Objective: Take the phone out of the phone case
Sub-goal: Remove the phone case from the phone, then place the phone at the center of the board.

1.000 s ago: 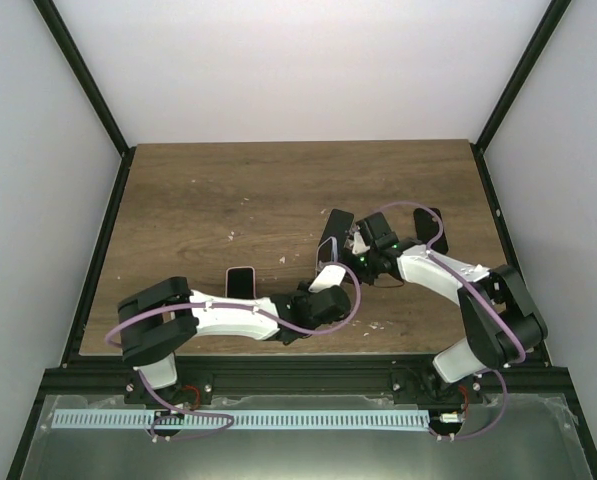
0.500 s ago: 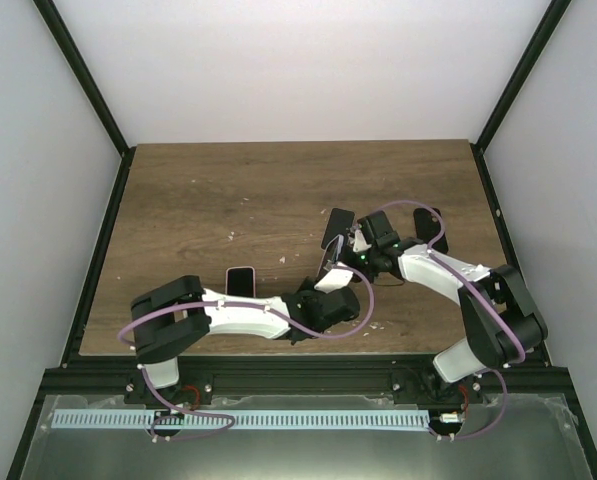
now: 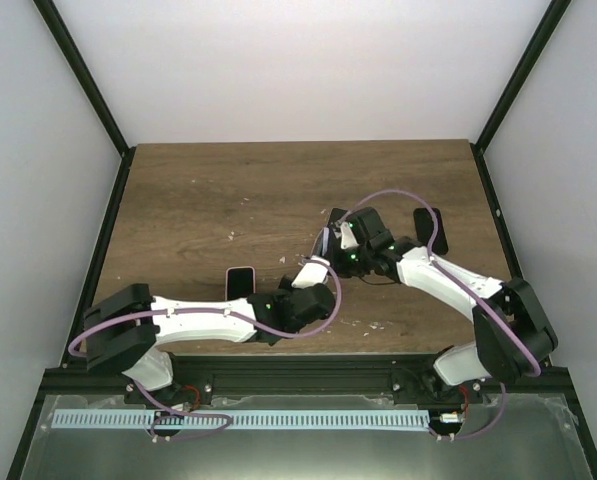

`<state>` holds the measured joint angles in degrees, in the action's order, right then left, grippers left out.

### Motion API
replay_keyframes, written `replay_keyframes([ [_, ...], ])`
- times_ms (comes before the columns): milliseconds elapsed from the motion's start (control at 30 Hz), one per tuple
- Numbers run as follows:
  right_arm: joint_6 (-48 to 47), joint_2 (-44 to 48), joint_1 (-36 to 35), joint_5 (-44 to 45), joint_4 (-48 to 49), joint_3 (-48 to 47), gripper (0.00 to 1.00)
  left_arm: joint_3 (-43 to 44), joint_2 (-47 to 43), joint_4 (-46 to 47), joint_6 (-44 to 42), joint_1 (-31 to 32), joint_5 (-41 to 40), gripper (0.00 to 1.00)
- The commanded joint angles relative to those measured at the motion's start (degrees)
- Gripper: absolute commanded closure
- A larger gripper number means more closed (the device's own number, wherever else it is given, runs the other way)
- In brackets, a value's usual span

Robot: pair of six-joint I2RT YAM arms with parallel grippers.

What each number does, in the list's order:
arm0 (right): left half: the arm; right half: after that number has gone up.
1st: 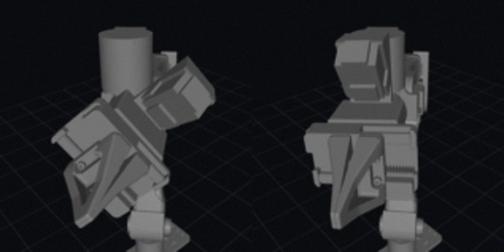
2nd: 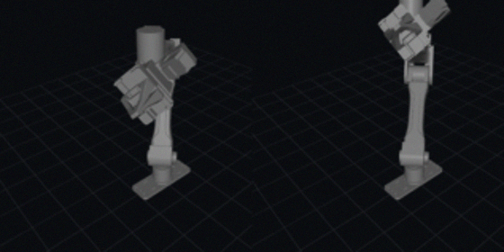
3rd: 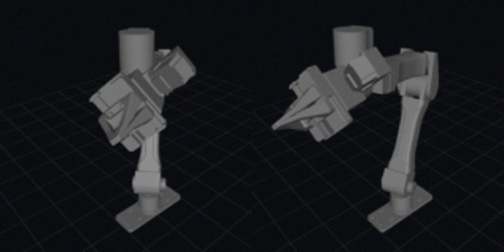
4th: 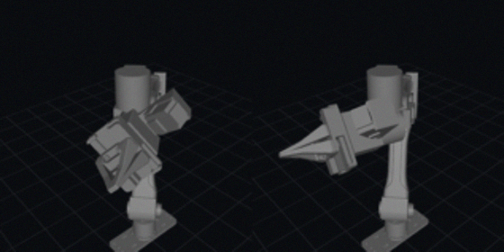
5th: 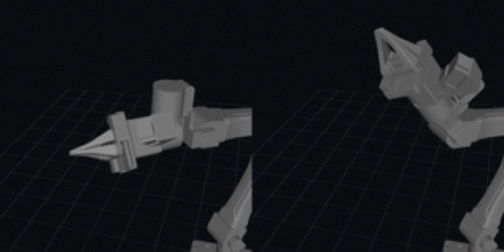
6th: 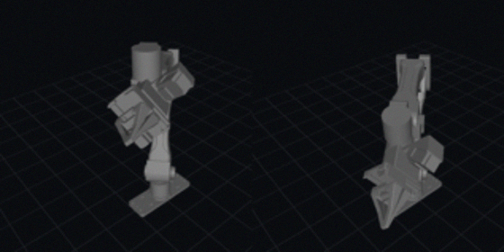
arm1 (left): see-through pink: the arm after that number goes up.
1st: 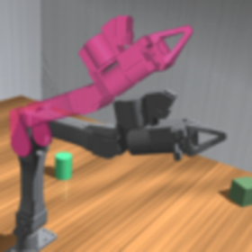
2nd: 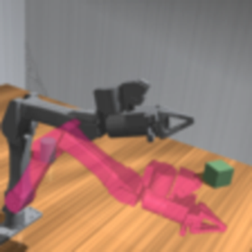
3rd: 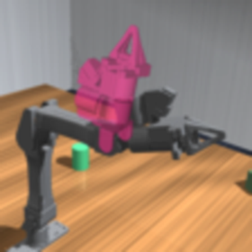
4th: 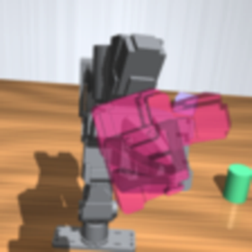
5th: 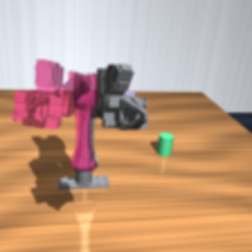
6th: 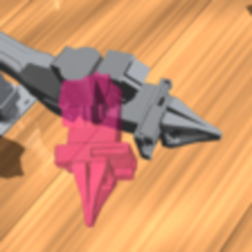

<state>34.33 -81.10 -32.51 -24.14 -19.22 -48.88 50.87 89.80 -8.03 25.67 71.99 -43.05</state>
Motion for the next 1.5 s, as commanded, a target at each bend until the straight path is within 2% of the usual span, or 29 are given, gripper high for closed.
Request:
replay_keyframes([
  [0, -5.10, 0.62, 1.20, 9.42, -3.38, -1.06, 0.99, -2.09, -4.21, -0.75, 4.21, -1.23, -5.77, 1.00],
  [133, -11.38, -1.57, -3.95, 17.18, -3.83, -7.11, 0.99, -2.53, -3.85, -0.28, 4.96, -1.26, -6.04, 1.00],
  [233, -12.16, -4.86, -4.24, 25.05, -5.93, -12.00, 0.99, -2.82, -4.08, -0.33, 6.01, -1.24, -6.16, 1.00],
  [367, -9.43, -8.55, -4.14, 27.91, -9.00, -15.00, 0.99, -3.81, -5.06, 0.53, 6.44, -1.22, -6.13, 1.00],
  [467, -11.38, -9.94, -4.46, 29.80, -7.85, -15.75, 0.99, -3.93, -5.65, 0.28, 6.75, -1.24, -6.71, 1.00],
  [767, -27.51, -5.49, -4.84, 25.61, 3.35, -12.63, 0.99, -6.35, -8.31, 1.44, 6.58, -1.23, -8.37, 1.00],
  [867, -26.53, -5.13, -4.39, 25.99, 1.79, -13.91, 0.99, -6.61, -8.33, 1.85, 6.50, -1.23, -8.12, 1.00],
  [933, -22.63, -4.96, -3.62, 24.01, -0.78, -15.39, 0.99, -6.41, -8.13, 1.80, 6.48, -1.24, -8.25, 1.00],
  [1067, -12.35, -5.14, 1.94, 18.23, -7.32, -17.70, 0.99, -5.80, -8.56, -0.46, 6.87, -1.23, -9.40, 1.00],
  [1133, -10.30, -5.33, 5.74, 15.50, -9.50, -17.79, 0.99, -6.11, -9.34, -0.65, 5.23, -1.24, -9.31, 1.00],
  [1300, -15.60, 0.84, 12.83, 14.17, -5.90, -11.73, 0.99, -3.84, -6.82, 2.33, -9.40, -1.94, -7.41, 1.00],
  [1467, -22.60, 11.31, 22.11, 9.98, 0.45, -4.04, 0.99, 2.41, 1.27, 0.92, -20.61, -4.23, -12.03, 1.00],
])
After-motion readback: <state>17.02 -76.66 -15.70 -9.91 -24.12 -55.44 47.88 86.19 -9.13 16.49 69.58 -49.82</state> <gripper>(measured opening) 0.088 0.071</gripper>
